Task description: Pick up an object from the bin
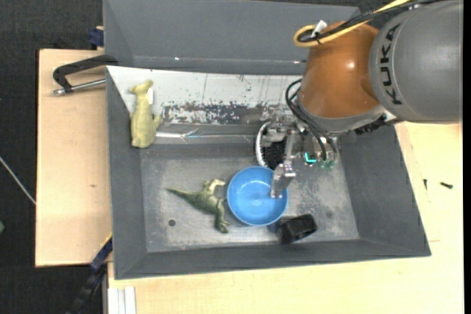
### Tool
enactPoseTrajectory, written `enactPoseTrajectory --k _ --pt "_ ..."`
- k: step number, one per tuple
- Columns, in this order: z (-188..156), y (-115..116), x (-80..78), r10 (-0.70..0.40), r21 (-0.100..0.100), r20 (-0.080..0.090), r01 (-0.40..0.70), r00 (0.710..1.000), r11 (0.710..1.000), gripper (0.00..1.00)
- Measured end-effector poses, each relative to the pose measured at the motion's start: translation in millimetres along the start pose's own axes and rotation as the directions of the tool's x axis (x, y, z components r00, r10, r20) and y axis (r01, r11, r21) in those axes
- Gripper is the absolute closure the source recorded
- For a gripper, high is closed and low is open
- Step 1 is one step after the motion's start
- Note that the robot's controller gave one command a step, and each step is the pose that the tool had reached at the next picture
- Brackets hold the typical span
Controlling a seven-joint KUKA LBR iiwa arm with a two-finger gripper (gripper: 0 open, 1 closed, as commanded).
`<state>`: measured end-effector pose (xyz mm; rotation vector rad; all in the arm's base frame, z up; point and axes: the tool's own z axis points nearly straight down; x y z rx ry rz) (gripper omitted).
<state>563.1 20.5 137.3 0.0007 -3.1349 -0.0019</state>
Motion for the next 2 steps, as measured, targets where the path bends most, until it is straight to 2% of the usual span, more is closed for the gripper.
enactPoseTrajectory --k 1,2 --pt "-4 0 -1.8 0.001 0.000 0.007 -0.001 1.000 1.000 1.00" --pt "-192 -8 -7.1 -0.009 0.001 0.023 0.009 1.000 1.000 1.00"
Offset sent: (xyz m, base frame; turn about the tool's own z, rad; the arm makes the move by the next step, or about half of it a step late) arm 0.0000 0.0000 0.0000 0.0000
